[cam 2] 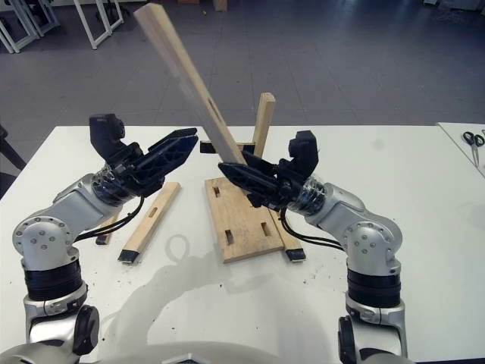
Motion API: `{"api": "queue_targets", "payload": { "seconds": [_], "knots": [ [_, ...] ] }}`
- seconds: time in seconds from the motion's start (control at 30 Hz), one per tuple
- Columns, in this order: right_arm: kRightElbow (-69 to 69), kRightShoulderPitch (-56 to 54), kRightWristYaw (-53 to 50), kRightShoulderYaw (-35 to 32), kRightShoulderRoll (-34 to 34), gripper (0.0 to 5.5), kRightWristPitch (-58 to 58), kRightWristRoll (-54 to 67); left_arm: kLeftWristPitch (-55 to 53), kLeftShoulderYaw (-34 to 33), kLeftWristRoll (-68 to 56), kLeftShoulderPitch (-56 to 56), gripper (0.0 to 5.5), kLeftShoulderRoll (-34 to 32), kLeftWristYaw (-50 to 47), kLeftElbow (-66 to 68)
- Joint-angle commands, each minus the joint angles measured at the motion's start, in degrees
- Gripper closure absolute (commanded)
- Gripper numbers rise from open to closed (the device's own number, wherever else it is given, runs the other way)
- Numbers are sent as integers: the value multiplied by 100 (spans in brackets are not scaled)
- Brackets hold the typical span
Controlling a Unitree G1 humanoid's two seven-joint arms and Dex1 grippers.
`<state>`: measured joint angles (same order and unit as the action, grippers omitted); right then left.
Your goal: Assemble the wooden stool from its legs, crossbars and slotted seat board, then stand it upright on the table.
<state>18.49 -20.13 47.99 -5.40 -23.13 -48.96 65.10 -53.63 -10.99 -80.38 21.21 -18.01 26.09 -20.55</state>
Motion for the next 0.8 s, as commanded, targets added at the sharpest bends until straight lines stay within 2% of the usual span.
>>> {"api": "queue_targets", "payload": {
  "seconds": [0.03,0.07,0.6,0.8],
  "knots": [
    [102,-168,283,189,-122,346,-196,158,-159,92,-457,154,45,-117,-201,-33],
    [121,-170,329,224,-127,346,-223,170,-202,134,-496,148,45,-179,-193,-26],
    [50,-138,558,436,-231,346,-122,-184,-245,373,-505,81,309,-680,179,70],
    [-22,-120,715,492,-340,346,-32,-397,-92,143,-616,137,323,-675,155,257]
  ]
}}
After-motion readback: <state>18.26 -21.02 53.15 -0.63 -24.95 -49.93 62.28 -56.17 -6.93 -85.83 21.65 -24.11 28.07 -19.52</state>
